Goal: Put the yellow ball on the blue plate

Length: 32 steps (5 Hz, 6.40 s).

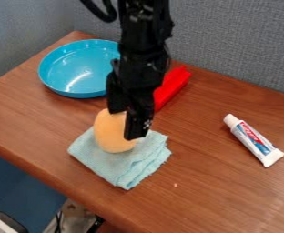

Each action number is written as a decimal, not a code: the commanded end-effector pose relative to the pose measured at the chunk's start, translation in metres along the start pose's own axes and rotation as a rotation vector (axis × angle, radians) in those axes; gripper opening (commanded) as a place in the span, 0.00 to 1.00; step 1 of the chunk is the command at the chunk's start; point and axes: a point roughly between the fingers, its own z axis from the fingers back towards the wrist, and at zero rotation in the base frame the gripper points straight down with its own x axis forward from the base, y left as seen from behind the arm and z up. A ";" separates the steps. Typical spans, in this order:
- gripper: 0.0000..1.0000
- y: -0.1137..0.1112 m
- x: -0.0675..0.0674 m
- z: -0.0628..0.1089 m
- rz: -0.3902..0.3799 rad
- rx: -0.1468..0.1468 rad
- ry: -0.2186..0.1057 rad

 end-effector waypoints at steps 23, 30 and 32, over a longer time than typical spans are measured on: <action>0.00 0.013 0.015 0.024 -0.119 0.155 0.065; 0.00 0.182 -0.008 0.059 0.429 0.131 -0.043; 0.00 0.221 0.006 0.031 0.491 0.071 -0.035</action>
